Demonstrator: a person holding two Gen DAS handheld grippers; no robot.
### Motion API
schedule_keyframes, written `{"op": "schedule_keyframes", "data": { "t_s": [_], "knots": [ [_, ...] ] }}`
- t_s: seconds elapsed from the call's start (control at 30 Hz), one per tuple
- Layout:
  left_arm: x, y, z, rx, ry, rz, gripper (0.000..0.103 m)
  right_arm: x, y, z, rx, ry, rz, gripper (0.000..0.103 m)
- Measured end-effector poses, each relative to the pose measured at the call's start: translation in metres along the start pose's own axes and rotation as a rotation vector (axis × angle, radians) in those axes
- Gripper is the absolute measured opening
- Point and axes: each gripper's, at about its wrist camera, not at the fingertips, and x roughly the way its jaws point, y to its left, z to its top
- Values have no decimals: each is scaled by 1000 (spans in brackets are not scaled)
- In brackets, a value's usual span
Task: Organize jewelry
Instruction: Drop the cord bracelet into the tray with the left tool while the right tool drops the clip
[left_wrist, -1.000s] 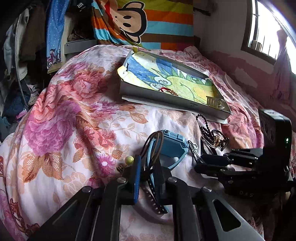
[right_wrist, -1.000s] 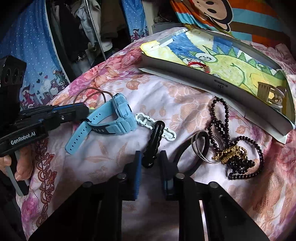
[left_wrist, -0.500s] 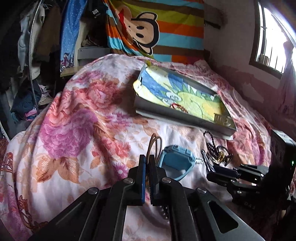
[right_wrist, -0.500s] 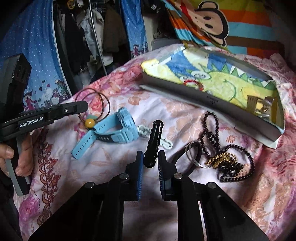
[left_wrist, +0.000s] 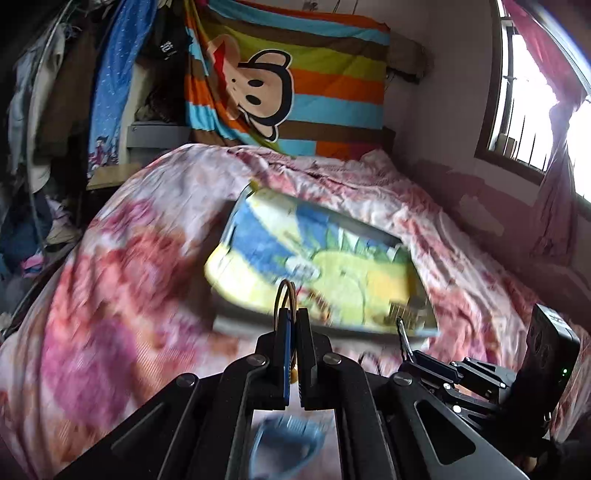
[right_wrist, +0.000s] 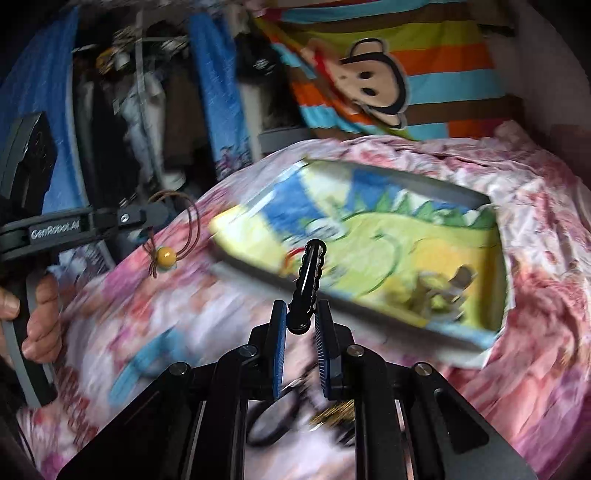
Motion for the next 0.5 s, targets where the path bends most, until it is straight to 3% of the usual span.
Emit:
{"op": "schedule_keyframes", "data": {
  "t_s": [0.2, 0.5],
  "knots": [
    [53, -11, 21, -26, 16, -21, 3, 31, -33, 5, 123, -21, 7, 14],
    [124, -13, 22, -38, 101, 16, 3, 75, -46, -1, 165, 116, -9, 14]
  ]
}}
